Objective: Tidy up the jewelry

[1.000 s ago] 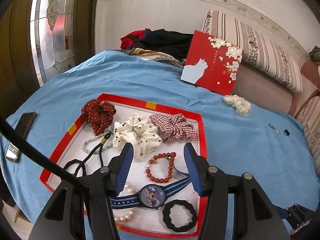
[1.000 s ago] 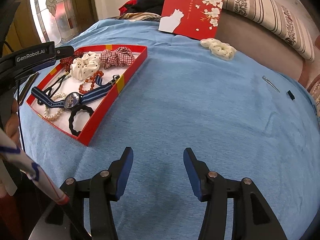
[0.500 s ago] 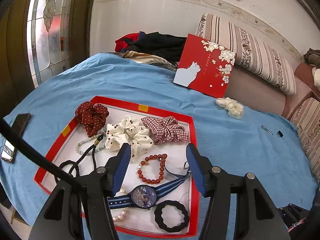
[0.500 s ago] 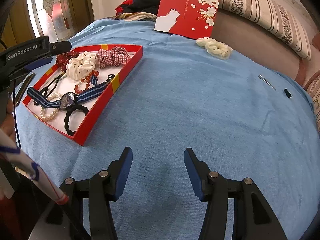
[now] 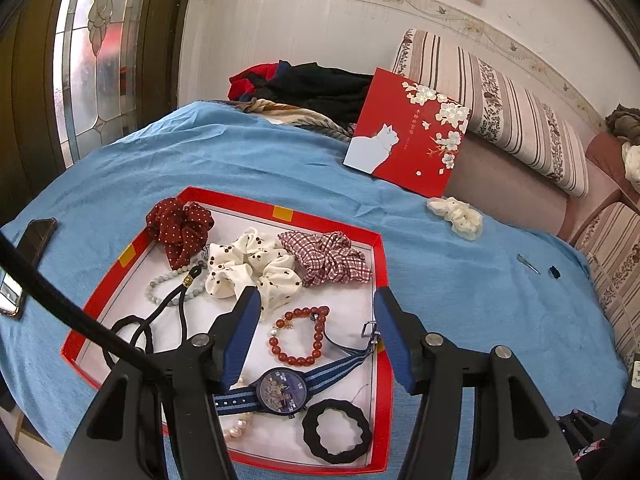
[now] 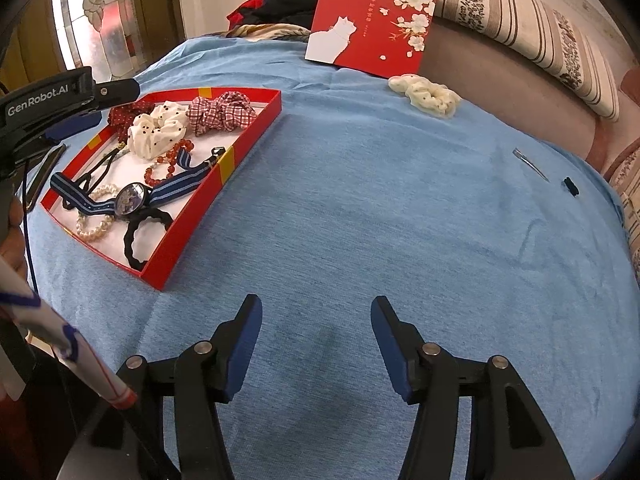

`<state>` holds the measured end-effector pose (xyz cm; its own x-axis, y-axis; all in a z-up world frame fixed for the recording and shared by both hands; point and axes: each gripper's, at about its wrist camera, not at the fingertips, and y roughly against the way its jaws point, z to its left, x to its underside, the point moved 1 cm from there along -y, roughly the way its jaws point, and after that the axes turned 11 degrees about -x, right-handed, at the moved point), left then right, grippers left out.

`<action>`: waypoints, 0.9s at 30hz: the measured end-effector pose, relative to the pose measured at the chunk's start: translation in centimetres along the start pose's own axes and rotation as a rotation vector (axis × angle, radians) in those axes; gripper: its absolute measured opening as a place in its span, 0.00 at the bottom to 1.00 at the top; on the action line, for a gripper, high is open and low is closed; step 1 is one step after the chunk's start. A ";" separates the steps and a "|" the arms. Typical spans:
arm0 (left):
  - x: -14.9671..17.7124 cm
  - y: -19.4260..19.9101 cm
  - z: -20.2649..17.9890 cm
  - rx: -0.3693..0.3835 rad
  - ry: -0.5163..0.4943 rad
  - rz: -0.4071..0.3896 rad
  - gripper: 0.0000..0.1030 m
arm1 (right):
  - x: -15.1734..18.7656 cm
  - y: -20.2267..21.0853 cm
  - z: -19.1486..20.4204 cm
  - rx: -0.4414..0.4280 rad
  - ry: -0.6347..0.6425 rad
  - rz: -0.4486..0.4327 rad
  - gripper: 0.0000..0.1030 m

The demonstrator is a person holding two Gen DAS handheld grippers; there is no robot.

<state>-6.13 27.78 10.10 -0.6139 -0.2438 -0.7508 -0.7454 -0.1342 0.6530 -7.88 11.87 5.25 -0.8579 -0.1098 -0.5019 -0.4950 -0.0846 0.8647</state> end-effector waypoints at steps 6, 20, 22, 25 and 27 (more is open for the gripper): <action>0.0 0.1 0.0 0.003 0.002 0.000 0.58 | 0.1 0.0 0.0 0.007 -0.003 0.002 0.59; 0.1 3.0 0.5 -0.090 0.066 -0.144 0.78 | 0.4 0.8 0.0 -0.007 -0.017 -0.009 0.60; 0.2 4.5 0.7 -0.167 0.076 -0.208 0.84 | 0.5 1.5 0.0 -0.013 -0.018 -0.025 0.60; 0.1 7.3 0.8 -0.288 0.072 -0.285 0.93 | 0.5 2.7 -0.1 -0.022 -0.024 -0.055 0.61; 0.0 9.7 1.1 -0.371 0.070 -0.327 0.98 | 0.6 3.5 -0.1 -0.023 -0.020 -0.079 0.61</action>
<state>-13.60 27.52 16.36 -0.3350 -0.1943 -0.9220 -0.7454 -0.5438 0.3855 -10.18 11.41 8.00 -0.8188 -0.0818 -0.5682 -0.5585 -0.1152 0.8215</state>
